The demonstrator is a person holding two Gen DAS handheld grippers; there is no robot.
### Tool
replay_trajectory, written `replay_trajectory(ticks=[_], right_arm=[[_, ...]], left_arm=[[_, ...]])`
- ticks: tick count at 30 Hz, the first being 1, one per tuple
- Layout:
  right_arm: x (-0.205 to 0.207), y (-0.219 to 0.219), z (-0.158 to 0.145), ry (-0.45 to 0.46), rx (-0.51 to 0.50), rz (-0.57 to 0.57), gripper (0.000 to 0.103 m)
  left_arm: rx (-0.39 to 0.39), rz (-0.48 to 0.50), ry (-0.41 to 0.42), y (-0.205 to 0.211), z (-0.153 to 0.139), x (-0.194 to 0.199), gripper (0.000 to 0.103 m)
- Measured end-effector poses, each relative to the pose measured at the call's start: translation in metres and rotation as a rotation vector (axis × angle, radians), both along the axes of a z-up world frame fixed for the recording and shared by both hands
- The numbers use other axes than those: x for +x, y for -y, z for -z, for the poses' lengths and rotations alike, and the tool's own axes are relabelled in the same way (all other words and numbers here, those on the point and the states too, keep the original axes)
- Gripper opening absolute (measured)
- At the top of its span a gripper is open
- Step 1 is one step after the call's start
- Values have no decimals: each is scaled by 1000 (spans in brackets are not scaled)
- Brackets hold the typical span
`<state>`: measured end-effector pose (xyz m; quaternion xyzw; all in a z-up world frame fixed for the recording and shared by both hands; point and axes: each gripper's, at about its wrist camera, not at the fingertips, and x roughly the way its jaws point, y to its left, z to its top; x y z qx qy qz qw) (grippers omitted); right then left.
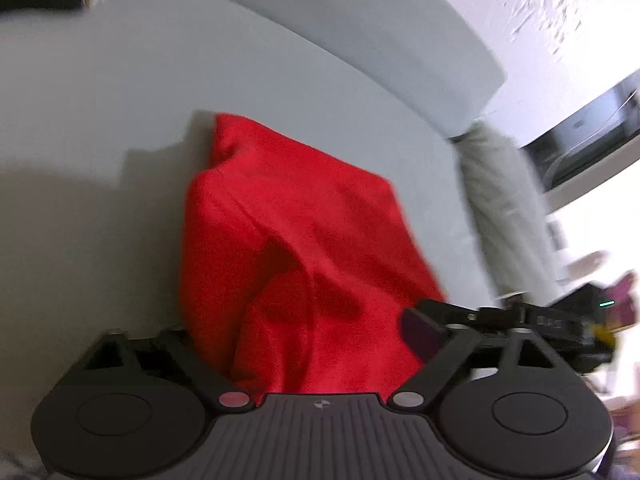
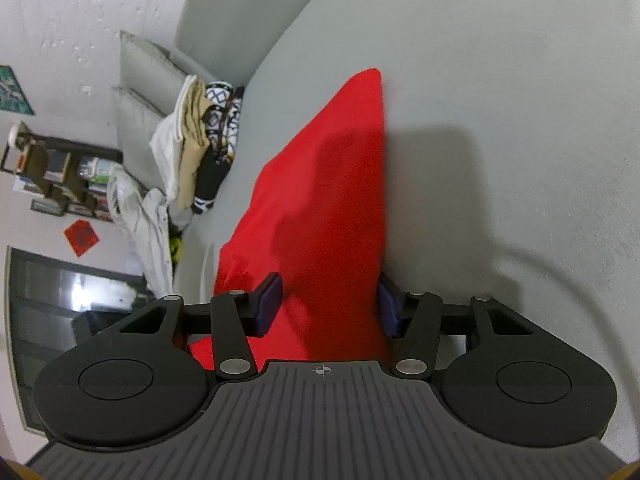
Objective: Fold clothes
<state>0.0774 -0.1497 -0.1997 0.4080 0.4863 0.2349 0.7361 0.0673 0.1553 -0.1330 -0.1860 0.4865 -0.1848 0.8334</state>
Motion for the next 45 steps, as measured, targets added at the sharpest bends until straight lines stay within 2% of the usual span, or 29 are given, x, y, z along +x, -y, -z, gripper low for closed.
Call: replay_trajectory(ticks=[1, 3, 5, 7, 9, 12, 17, 26, 30, 33, 35, 37, 39, 40, 42, 44, 45], right_arm=[[-2, -2, -1, 9, -30, 5, 36], [-7, -8, -4, 37, -97, 14, 29], [-16, -23, -15, 90, -202, 31, 27], [-27, -39, -32, 149, -327, 39, 26], [-41, -49, -52, 193, -425, 50, 24], [-62, -52, -82, 226, -518, 77, 24], [-108, -2, -134, 208, -480, 147, 24], [-213, 93, -154, 143, -448, 307, 24], [-234, 129, -164, 150, -461, 387, 24], [-230, 158, -168, 152, -494, 452, 23], [-226, 176, -175, 175, -536, 505, 23], [-226, 189, -190, 248, -592, 567, 23], [-218, 204, -187, 289, -608, 630, 23], [-214, 211, -184, 305, -612, 662, 23], [-201, 227, -172, 303, -616, 716, 24], [-176, 246, -137, 161, -572, 739, 24], [-165, 256, -117, 67, -524, 749, 24]], left_arm=[[82, 0, 25, 9, -5, -4, 56], [232, 17, 99, 30, -17, -15, 36], [387, 39, 168, 52, -31, -27, 28], [507, 68, 236, 73, -44, -40, 26], [555, 97, 282, 88, -58, -53, 24], [519, 144, 305, 105, -79, -72, 23], [464, 260, 360, 146, -103, -110, 23], [373, 471, 370, 238, -114, -147, 23], [358, 527, 381, 284, -113, -141, 23], [338, 533, 447, 318, -114, -126, 22], [290, 504, 519, 333, -120, -117, 22], [225, 474, 575, 345, -121, -106, 22], [171, 457, 598, 360, -107, -88, 23], [157, 454, 563, 369, -92, -74, 23], [140, 435, 356, 384, -57, -38, 23], [134, 389, 142, 390, -25, -8, 23], [125, 371, 66, 391, -14, 3, 24]])
